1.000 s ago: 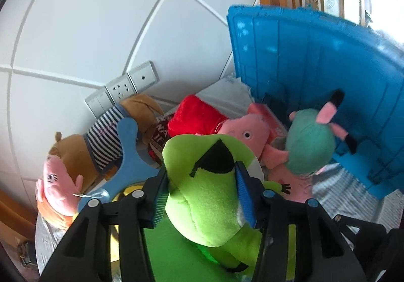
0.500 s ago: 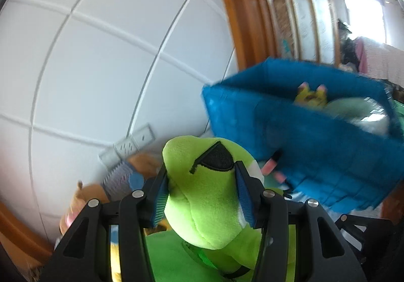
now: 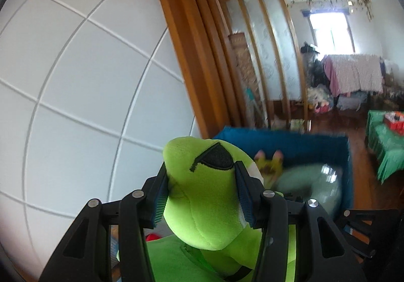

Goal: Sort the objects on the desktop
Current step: 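Lift the green frog plush with the right gripper toward the blue crate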

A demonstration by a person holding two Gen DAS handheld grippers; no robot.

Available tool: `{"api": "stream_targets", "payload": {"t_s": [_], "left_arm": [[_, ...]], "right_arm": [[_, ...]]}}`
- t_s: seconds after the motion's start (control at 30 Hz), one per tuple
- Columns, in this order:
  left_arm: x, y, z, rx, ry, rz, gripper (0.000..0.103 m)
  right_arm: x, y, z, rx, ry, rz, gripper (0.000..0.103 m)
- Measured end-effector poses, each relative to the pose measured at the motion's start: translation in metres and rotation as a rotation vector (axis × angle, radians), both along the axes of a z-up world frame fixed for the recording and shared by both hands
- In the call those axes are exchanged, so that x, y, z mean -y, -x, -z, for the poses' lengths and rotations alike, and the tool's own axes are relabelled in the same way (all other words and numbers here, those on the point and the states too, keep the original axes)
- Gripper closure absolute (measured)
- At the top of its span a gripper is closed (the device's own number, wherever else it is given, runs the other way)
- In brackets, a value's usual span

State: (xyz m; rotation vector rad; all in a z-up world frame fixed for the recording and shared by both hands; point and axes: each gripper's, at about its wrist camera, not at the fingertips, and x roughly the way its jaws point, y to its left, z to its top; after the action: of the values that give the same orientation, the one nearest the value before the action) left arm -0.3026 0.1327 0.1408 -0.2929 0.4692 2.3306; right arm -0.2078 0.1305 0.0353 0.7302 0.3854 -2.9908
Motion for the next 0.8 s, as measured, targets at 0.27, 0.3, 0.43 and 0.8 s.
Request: {"api": "stream_targets", "payload": {"t_s": [0.27, 0.3, 0.43, 0.8], "left_arm": [[-0.084, 0.056, 0.005, 0.067, -0.008, -0.048, 0.055], [-0.094, 0.065, 0.008, 0.077, -0.005, -0.060, 0.055], [-0.134, 0.101, 0.021, 0.119, 0.006, -0.105, 0.054], [-0.174, 0.172, 0.054, 0.191, 0.048, -0.230, 0.050]], "right_arm": [[-0.080, 0.031, -0.030, 0.074, -0.119, 0.028, 0.053], [-0.092, 0.041, -0.030, 0.087, -0.128, 0.029, 0.053], [-0.127, 0.082, -0.009, 0.158, -0.164, 0.023, 0.053], [-0.158, 0.168, 0.043, 0.248, -0.121, -0.054, 0.042]]}}
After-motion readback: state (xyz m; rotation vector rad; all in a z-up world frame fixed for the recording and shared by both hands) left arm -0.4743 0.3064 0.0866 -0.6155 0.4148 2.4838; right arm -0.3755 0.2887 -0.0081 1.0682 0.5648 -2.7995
